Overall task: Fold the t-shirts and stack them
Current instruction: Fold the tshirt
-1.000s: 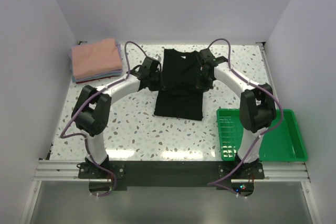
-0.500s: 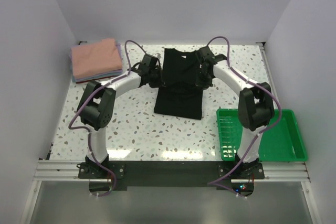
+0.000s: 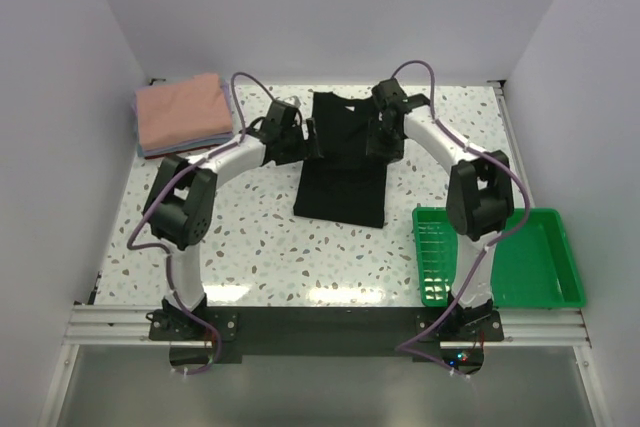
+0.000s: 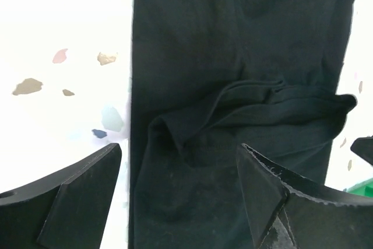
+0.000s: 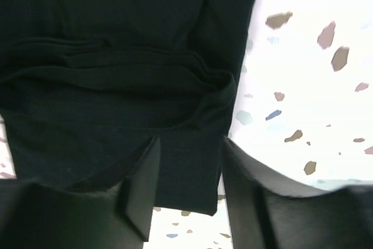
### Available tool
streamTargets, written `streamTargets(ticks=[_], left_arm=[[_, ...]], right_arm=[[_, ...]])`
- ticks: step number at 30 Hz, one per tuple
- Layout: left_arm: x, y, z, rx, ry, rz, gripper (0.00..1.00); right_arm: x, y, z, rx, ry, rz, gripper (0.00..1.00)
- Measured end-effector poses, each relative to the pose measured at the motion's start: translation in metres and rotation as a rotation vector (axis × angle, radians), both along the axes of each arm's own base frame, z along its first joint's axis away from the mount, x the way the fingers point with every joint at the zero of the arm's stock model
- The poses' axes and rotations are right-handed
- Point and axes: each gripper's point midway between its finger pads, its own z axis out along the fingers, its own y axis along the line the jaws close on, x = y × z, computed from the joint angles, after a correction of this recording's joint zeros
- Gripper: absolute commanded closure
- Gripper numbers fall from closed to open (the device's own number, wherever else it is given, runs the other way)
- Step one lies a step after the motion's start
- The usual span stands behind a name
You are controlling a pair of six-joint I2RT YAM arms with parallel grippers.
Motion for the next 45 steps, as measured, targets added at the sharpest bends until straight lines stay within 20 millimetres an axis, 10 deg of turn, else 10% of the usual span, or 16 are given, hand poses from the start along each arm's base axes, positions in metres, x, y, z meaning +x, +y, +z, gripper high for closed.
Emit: streamTargets(ticks=[10, 16, 21, 31, 45], left_arm=[[-0.031, 0.006, 0.054, -0.038, -0.157, -0.035, 0.18], [-0.086, -0.007, 0.005, -0.018, -0.065, -0.155, 0.18], [-0.121, -0.007, -0.027, -0.011, 0.016, -0.213, 0.16], [-0.126, -0.008, -0.032, -0.008, 0.021, -0.222, 0.15], [-0.135, -0.012, -0.034, 0.019, 0.010, -0.256, 0.14]], right_arm=[[-0.003, 0.032, 0.031, 0.059, -0.065, 0.089, 0.45], [-0.045, 0.086, 0.014, 0.107, 0.015, 0.237, 0.46], [-0.051, 0.094, -0.008, 0.094, 0.069, 0.255, 0.46], [-0.032, 0.090, -0.046, 0.044, 0.118, 0.220, 0.47], [0.063, 0.080, -0.006, 0.030, -0.094, 0.094, 0.45]])
